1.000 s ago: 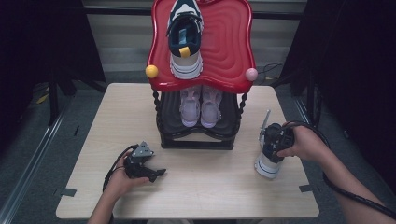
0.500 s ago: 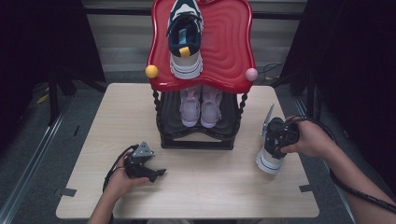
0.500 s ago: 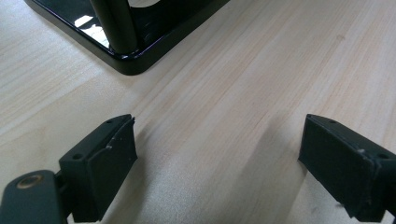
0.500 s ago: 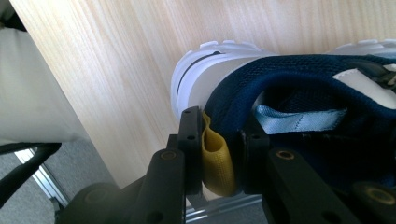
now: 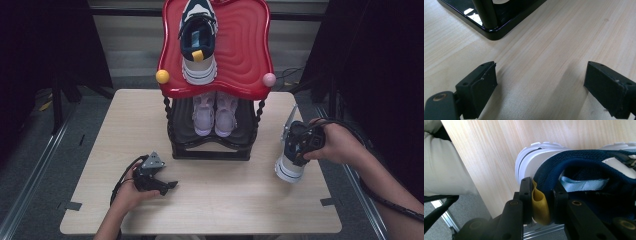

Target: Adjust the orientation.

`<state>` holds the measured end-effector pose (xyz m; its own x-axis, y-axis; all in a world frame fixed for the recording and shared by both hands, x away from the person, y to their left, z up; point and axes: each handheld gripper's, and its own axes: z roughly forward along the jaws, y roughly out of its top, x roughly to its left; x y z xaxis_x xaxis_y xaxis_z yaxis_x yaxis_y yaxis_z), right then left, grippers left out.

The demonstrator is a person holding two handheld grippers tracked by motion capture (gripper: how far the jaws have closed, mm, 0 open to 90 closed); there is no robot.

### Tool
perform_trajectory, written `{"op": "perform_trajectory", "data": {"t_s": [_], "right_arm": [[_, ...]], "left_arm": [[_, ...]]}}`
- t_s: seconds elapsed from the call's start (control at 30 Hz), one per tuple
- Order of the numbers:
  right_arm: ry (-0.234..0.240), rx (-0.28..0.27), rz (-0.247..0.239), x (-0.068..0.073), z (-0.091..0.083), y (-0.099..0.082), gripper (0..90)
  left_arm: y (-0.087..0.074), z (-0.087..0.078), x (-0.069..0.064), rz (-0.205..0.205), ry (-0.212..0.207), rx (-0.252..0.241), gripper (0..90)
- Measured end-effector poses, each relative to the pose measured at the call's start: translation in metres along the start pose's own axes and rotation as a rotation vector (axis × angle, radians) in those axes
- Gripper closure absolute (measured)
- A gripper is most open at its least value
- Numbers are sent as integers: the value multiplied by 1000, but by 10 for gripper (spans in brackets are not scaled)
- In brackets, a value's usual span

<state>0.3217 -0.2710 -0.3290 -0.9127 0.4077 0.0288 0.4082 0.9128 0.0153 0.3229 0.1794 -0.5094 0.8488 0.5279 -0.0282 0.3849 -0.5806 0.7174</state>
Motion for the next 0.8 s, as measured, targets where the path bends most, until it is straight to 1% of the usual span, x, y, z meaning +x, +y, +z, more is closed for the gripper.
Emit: {"op": "perform_trajectory", "data": {"t_s": [0.13, 0.23, 0.27, 0.47, 0.53, 0.57, 0.6, 0.73, 0.8], "right_arm": [[-17, 9, 2, 2, -14, 2, 749], [-25, 10, -7, 3, -22, 3, 749], [-26, 12, 2, 3, -26, 3, 749], [-38, -6, -2, 5, -44, 5, 748], [-40, -11, 2, 7, -52, 5, 748], [-44, -13, -4, 7, -55, 5, 749], [-46, -16, -1, 7, -59, 4, 749], [-68, -23, -11, 8, -72, 5, 748], [-70, -22, -12, 8, -79, 7, 748]], "left_arm": [[0, 0, 0, 1, 0, 1, 101], [0, 0, 0, 1, -1, 1, 101], [0, 0, 0, 1, -1, 1, 101], [0, 0, 0, 6, -6, 2, 90], [1, 1, 0, 11, -20, 7, 69], [1, 1, 0, 16, -26, 8, 60], [1, 1, -1, 20, -20, 14, 52], [1, 2, -1, 21, -21, 16, 44], [1, 1, -1, 18, -22, 18, 43]]}}
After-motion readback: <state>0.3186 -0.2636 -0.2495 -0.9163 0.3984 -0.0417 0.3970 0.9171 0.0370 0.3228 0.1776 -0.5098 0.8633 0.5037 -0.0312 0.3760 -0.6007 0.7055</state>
